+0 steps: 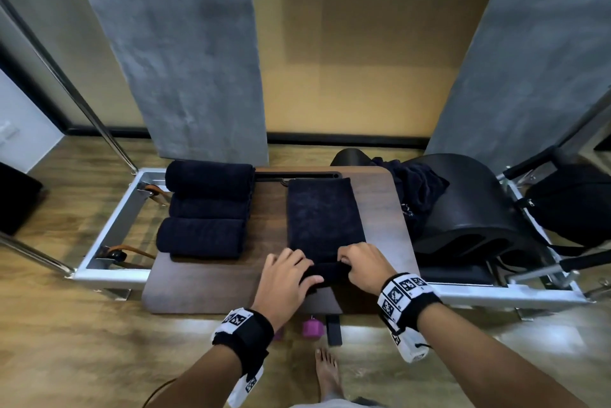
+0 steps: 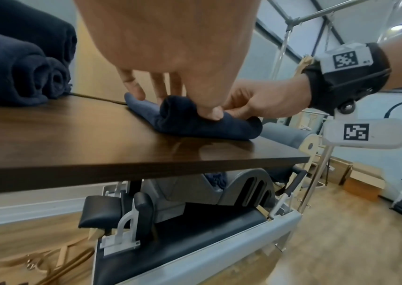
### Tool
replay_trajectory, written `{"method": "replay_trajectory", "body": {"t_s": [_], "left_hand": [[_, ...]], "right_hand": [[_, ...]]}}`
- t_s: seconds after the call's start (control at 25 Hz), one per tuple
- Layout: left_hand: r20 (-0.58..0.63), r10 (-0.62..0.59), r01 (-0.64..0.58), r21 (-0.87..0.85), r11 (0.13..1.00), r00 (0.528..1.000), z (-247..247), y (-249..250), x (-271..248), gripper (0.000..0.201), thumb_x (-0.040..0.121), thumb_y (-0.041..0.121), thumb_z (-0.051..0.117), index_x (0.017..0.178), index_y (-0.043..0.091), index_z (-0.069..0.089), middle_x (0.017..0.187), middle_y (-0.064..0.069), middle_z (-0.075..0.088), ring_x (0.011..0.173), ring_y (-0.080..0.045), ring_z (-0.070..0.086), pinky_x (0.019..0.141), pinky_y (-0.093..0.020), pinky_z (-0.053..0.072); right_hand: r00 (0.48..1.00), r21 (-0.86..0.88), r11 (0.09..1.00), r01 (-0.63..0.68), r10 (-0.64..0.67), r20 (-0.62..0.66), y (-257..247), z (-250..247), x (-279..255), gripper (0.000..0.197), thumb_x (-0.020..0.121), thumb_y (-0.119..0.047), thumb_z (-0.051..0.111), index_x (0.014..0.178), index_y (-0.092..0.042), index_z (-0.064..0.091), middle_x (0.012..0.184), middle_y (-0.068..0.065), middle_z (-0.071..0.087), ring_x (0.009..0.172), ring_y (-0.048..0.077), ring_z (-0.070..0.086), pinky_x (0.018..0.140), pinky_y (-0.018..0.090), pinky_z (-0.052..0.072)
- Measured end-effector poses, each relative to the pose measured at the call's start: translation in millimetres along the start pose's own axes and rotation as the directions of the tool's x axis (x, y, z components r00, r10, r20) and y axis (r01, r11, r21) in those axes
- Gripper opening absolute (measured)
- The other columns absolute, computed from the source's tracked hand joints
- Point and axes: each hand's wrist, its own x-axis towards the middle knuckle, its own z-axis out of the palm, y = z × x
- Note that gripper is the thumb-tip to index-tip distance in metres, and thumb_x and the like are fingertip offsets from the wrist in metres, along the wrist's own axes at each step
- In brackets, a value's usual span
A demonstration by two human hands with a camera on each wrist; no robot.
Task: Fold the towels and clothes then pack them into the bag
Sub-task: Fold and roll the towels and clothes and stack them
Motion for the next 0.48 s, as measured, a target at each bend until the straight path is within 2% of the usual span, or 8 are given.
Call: {"method": "replay_trajectory", "body": {"t_s": [0.08,0.16,0.2,0.24,0.32,0.4,0.48], "left_hand": [[0.019,-0.033,0.033,-0.011,0.999,0.999,5,-4,6,0.041,0.107,0.054,0.047,0.122,0.027,0.074,0.114,0.013,0.062,0.112,-0.014,0.054,0.091,-0.035,0.038],[0.007,-0.066,0.065,0.015,0.998,0.998,7,-5,15,0.034,0.109,0.046,0.045,0.114,0.030,0.074,0.109,0.013,0.061,0.108,-0.015,0.054,0.087,-0.036,0.037],[0.004,-0.089,0.089,0.028,0.996,0.996,8,-6,20,0.032,0.110,0.043,0.043,0.109,0.031,0.073,0.106,0.012,0.060,0.106,-0.016,0.054,0.084,-0.036,0.035],[-0.002,-0.116,0.116,0.033,0.993,0.993,8,-6,26,0.031,0.111,0.041,0.042,0.103,0.031,0.071,0.102,0.011,0.059,0.104,-0.017,0.055,0.081,-0.036,0.031],[-0.009,-0.169,0.169,0.034,0.985,0.986,10,-8,34,0.032,0.112,0.039,0.039,0.095,0.031,0.065,0.097,0.010,0.057,0.103,-0.019,0.055,0.077,-0.035,0.023],[-0.013,-0.172,0.172,0.064,0.983,0.985,12,-9,39,0.035,0.113,0.039,0.036,0.097,0.031,0.066,0.098,0.010,0.056,0.105,-0.020,0.055,0.077,-0.036,0.023],[-0.032,-0.151,0.154,0.112,0.982,0.988,13,-10,39,0.039,0.112,0.042,0.033,0.103,0.028,0.068,0.104,0.007,0.055,0.104,-0.021,0.056,0.079,-0.037,0.032]], "right_hand": [[0.998,0.112,0.994,-0.001,0.008,-0.060,4,0,1,0.022,0.097,-0.007,0.058,0.105,-0.028,0.055,0.089,-0.003,0.064,0.086,0.023,0.063,0.075,0.037,0.053],[0.969,0.113,0.992,0.057,-0.028,-0.244,7,1,-1,0.015,0.101,-0.020,0.060,0.110,-0.027,0.051,0.095,-0.007,0.058,0.084,0.021,0.063,0.071,0.037,0.053],[0.941,0.057,0.993,0.102,-0.078,-0.331,9,1,-4,0.012,0.101,-0.030,0.060,0.110,-0.026,0.054,0.102,-0.007,0.056,0.089,0.019,0.062,0.073,0.033,0.052],[0.919,-0.011,0.989,0.146,-0.140,-0.369,11,3,-7,0.020,0.099,-0.041,0.061,0.110,-0.024,0.058,0.109,-0.007,0.056,0.096,0.016,0.059,0.077,0.030,0.050],[0.909,-0.132,0.964,0.229,-0.260,-0.326,13,7,-11,0.039,0.091,-0.056,0.064,0.111,-0.024,0.064,0.117,-0.006,0.056,0.107,0.013,0.052,0.088,0.030,0.043],[0.921,-0.170,0.948,0.269,-0.305,-0.244,14,10,-10,0.036,0.090,-0.048,0.068,0.116,-0.023,0.064,0.116,-0.006,0.058,0.107,0.015,0.055,0.090,0.030,0.040],[0.939,-0.142,0.954,0.264,-0.288,-0.191,13,7,0,0.026,0.094,-0.030,0.069,0.118,-0.021,0.064,0.113,-0.005,0.061,0.104,0.017,0.057,0.090,0.030,0.042]]}}
